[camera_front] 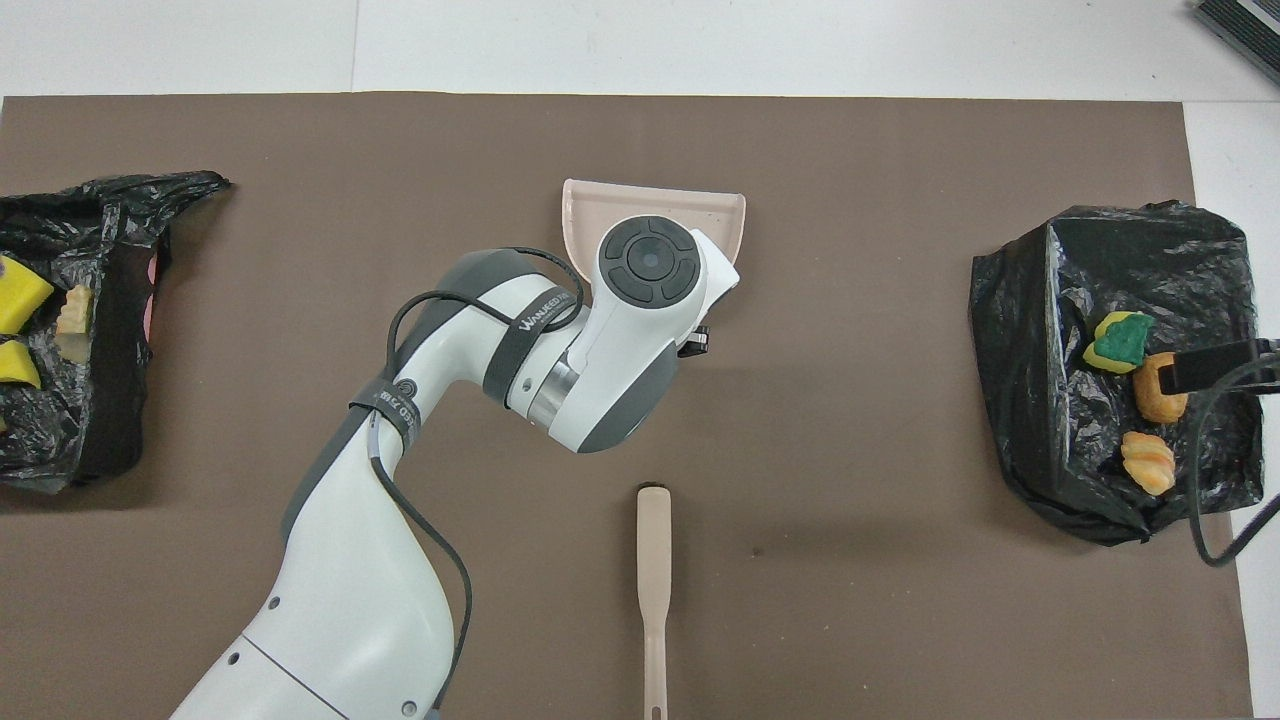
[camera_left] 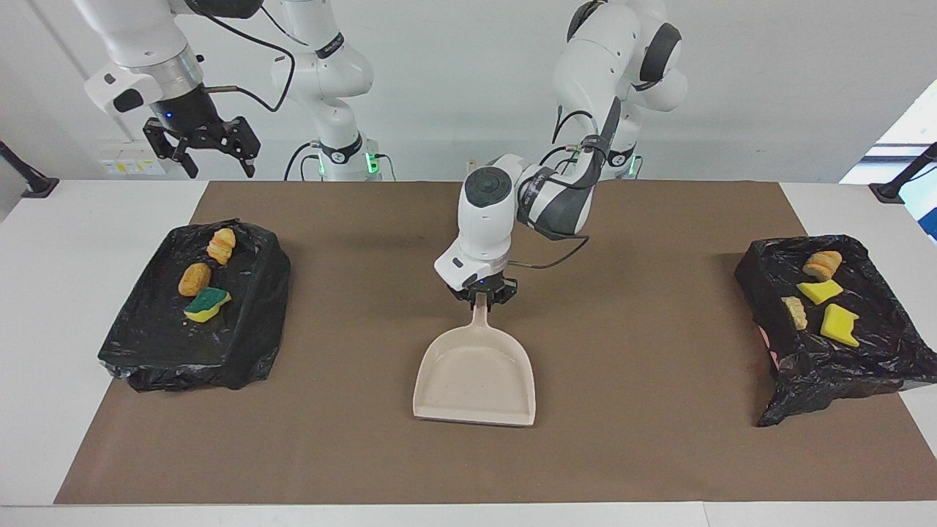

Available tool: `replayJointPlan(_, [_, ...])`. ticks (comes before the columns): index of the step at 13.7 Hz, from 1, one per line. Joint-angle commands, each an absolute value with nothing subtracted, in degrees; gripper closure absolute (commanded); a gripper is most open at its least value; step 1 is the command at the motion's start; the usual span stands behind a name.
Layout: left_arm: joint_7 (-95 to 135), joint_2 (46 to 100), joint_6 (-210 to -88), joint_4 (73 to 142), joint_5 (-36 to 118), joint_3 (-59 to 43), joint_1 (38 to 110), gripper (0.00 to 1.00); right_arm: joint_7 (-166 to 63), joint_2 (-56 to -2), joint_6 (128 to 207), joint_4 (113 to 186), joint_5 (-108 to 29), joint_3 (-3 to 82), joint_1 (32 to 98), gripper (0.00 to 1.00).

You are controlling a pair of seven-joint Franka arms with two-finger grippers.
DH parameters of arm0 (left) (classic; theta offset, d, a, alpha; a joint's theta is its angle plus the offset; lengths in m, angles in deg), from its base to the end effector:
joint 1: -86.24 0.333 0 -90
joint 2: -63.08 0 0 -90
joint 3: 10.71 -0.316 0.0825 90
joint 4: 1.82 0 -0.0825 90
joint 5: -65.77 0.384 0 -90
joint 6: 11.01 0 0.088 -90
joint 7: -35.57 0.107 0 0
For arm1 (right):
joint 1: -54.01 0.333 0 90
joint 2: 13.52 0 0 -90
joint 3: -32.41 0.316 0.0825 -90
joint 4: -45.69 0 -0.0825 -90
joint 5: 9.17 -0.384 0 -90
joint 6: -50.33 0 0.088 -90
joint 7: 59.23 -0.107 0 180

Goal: Sweep and dump trash in bin
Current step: 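Bring the empty dustpan back and lower it onto the table center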

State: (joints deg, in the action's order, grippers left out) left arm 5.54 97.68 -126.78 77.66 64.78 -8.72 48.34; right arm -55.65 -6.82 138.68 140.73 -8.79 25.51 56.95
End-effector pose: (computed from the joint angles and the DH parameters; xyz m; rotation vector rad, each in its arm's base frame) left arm 0.5571 -0.4604 0.3608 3.0859 -0.2449 0.0065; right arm 0.5133 -0.0402 0.6426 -3.1342 0.0094 0.0003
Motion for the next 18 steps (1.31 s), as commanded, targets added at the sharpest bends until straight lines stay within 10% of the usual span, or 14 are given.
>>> replayJointPlan(1, [4.8, 97.4, -129.0, 78.1, 60.9, -9.5, 47.7, 1.00, -57.2, -6.2, 140.3, 142.0, -10.1, 25.4, 57.3, 0.00])
replayJointPlan(3, [4.9, 97.0, -128.9, 79.1, 60.7, -9.5, 47.7, 0.91, -58.0, -6.3, 140.4, 142.0, -10.0, 25.4, 57.3, 0.00])
replayJointPlan(8, [4.8, 96.7, -127.2, 79.5, 63.2, -10.0, 48.4, 0.00, -62.0, -5.4, 140.1, 143.5, -9.8, 26.3, 59.3, 0.00])
replayJointPlan(18, [22.1, 75.0, -117.6, 90.7, 64.9, -10.6, 63.5, 0.00, -60.6, -6.1, 140.1, 142.3, -10.1, 25.6, 58.6, 0.00])
